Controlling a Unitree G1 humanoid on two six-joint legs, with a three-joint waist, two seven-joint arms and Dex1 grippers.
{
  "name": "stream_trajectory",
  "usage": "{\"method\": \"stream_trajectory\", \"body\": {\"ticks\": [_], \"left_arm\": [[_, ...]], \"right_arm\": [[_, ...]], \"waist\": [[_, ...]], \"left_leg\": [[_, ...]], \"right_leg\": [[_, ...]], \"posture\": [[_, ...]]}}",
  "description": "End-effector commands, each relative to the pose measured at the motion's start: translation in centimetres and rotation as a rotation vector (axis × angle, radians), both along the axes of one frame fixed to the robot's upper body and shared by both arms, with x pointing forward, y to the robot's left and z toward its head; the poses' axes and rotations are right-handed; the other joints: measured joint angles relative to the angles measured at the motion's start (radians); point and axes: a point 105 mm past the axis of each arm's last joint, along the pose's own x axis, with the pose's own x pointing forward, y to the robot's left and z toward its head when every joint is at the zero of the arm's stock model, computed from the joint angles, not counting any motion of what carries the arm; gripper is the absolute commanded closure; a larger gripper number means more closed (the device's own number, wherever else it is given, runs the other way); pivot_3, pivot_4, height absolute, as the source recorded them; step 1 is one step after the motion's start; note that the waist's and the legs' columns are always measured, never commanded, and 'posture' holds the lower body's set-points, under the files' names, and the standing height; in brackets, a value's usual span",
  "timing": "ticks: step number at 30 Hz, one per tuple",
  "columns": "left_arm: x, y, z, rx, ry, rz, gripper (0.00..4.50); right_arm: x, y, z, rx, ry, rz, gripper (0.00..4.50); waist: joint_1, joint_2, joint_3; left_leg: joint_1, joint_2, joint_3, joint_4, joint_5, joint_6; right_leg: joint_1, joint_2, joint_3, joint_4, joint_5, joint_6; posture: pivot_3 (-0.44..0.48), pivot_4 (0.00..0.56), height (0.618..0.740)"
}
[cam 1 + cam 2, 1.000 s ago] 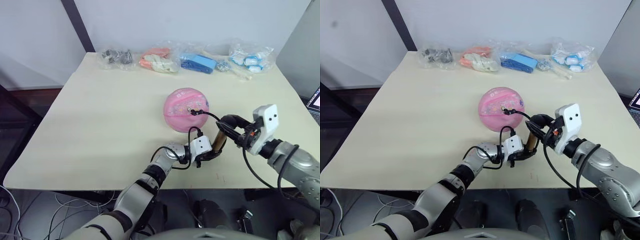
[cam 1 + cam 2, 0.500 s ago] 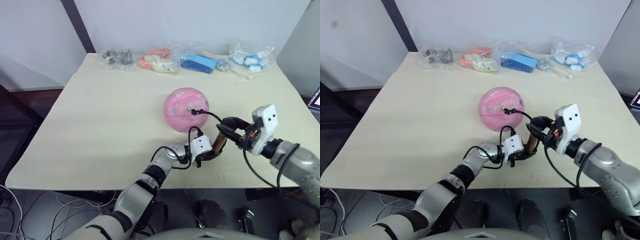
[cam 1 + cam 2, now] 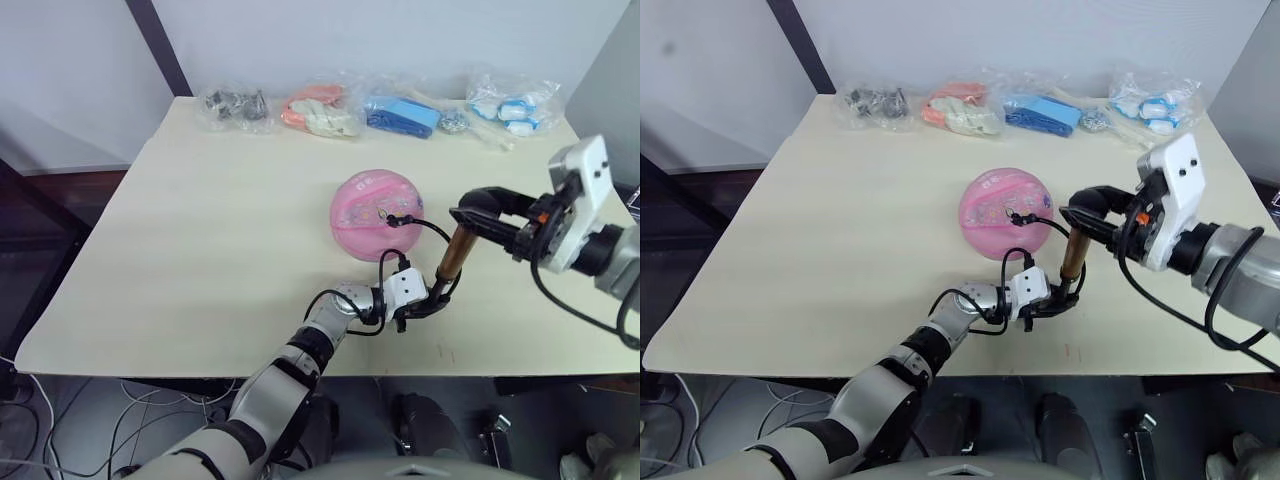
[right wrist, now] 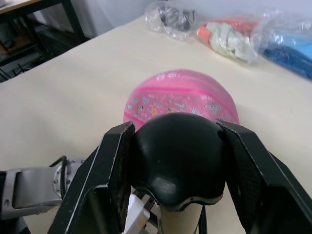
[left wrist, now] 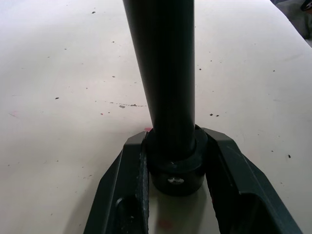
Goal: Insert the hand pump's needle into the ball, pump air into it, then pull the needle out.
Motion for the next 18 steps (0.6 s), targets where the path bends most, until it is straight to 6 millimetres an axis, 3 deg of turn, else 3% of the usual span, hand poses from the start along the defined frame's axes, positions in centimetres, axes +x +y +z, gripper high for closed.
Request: {"method": "stream_trajectory", "body": {"ticks": [1,4,7,13,18], "left_arm": [[-1.6,1.3,-3.1,0.099,0.082,-0.030,3.40],[-1.5,1.4,-3.0,0.099,0.081,-0.028,3.40],[-1.5,1.4,-3.0,0.100,0.079,-0.029,3.40],[-1.4,1.4,-2.9,0.098,0.077,-0.027,3.40],[-1.4,1.5,-2.9,0.097,0.078,-0.027,3.41]], "right_arm": [[-0.6,-2.2,7.0,0.048,-0.300,-0.147,2.42],[-0.8,-2.0,7.3,0.053,-0.301,-0.142,2.42],[-0.5,-1.7,5.5,0.031,-0.249,-0.142,2.42],[0.7,-1.6,-3.2,-0.002,-0.027,-0.179,2.42],[1.1,-1.4,-9.3,-0.002,0.122,-0.213,2.42]], "waist": [[0.000,-0.001,0.000],[0.000,-0.001,0.000],[0.002,-0.001,0.000],[0.005,-0.006,-0.003],[-0.006,-0.010,-0.009]], "left_leg": [[0.000,0.000,0.000,0.000,0.000,0.000],[-0.002,0.000,0.000,0.000,0.000,0.000],[-0.005,0.000,0.000,0.000,0.000,0.000],[-0.001,0.001,0.000,0.000,0.000,0.000],[0.006,0.003,-0.001,0.000,0.000,0.000]], "right_leg": [[0.000,0.000,-0.001,0.000,0.000,0.000],[-0.001,0.000,-0.001,0.000,0.000,0.000],[-0.003,0.000,-0.001,0.000,0.000,0.000],[0.001,0.002,-0.003,0.000,0.000,0.000],[0.006,0.003,-0.002,0.000,-0.003,0.002]], "posture": [[0.000,0.150,0.740],[0.000,0.150,0.740],[0.000,0.150,0.740],[0.000,0.150,0.740],[0.000,0.150,0.740]]}}
